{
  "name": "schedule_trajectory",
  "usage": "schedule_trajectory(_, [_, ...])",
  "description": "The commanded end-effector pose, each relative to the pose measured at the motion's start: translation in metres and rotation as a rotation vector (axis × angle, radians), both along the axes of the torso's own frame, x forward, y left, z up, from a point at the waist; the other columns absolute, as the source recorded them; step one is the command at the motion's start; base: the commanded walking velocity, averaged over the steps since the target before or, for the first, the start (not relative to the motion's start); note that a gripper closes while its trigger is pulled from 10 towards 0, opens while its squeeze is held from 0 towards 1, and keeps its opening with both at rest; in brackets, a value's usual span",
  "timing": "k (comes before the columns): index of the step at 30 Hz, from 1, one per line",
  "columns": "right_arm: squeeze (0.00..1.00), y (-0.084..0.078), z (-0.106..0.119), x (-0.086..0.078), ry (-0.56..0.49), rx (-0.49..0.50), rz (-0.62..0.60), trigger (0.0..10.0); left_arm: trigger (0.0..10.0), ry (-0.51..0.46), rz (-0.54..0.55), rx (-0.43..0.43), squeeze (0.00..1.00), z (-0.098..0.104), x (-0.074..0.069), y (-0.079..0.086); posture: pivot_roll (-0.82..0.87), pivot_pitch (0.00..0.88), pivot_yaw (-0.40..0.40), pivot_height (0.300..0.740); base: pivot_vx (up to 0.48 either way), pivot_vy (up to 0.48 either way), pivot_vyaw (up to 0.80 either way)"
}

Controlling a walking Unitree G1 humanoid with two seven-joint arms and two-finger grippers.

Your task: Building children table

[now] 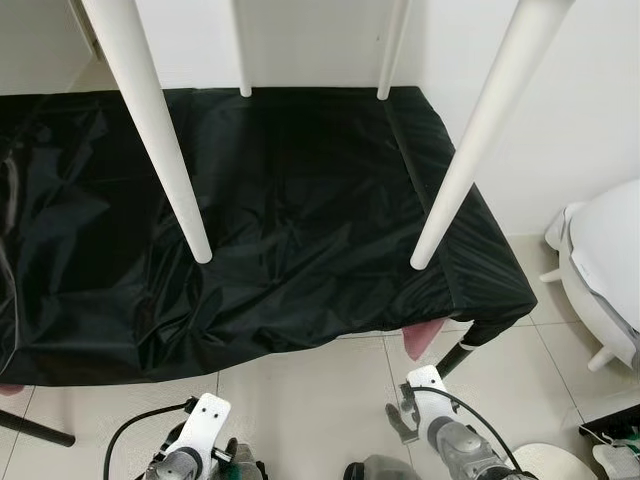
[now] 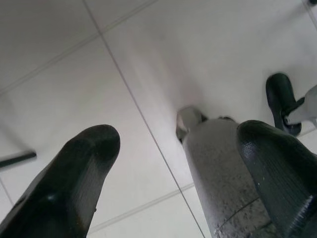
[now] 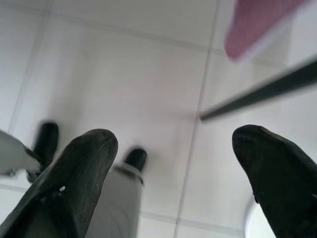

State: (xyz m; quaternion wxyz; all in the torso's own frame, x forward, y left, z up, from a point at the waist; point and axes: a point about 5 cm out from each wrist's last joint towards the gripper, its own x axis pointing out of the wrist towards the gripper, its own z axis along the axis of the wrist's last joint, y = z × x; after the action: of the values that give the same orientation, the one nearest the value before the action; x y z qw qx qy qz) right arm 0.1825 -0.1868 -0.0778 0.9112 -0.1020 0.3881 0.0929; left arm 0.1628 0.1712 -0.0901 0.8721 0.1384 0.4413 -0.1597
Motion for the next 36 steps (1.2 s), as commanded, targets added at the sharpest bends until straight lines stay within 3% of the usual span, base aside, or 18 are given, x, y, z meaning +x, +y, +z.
schedule_trajectory(1, [0.00,0.001,-0.004,-0.007,0.033,0.000,-0.009,10.0,10.0,-0.017,0.086,0.130,0.00,-0.003,-0.005,0.009,-0.07,0.026,0.016,0.740,0.000,0.000,0.00])
schedule_trajectory(13, [0.00,0.002,-0.005,-0.007,0.025,-0.093,-0.011,10.0,10.0,-0.038,0.167,0.149,0.00,-0.002,0.000,0.002,-0.03,0.000,0.000,0.740,0.000,0.000,0.00])
schedule_trajectory(18, [0.00,-0.001,-0.004,-0.006,0.005,-0.087,-0.050,10.0,10.0,-0.054,0.186,0.173,0.00,0.000,0.004,0.004,-0.01,0.000,0.009,0.740,0.000,0.000,0.00])
schedule_trajectory(23, [0.00,-0.001,-0.004,-0.006,0.019,-0.074,-0.053,10.0,10.0,-0.085,0.168,0.210,0.00,0.003,0.010,0.005,-0.01,0.000,0.002,0.740,0.000,0.000,0.00])
schedule_trajectory(27, [0.00,0.004,-0.004,-0.004,0.032,-0.074,0.013,10.0,10.0,-0.120,0.135,0.246,0.00,0.005,0.015,0.005,-0.01,0.000,-0.002,0.740,0.000,0.000,0.00])
schedule_trajectory(29, [0.00,0.007,-0.004,-0.002,0.039,-0.067,0.033,10.0,10.0,-0.106,0.137,0.184,0.00,0.007,0.020,0.002,-0.01,0.000,0.001,0.740,0.000,0.000,0.00])
schedule_trajectory(36, [0.00,0.008,-0.005,-0.002,0.070,-0.025,0.014,10.0,10.0,-0.060,0.170,0.108,0.00,0.005,0.020,-0.002,-0.02,0.000,0.006,0.740,0.000,0.000,0.00])
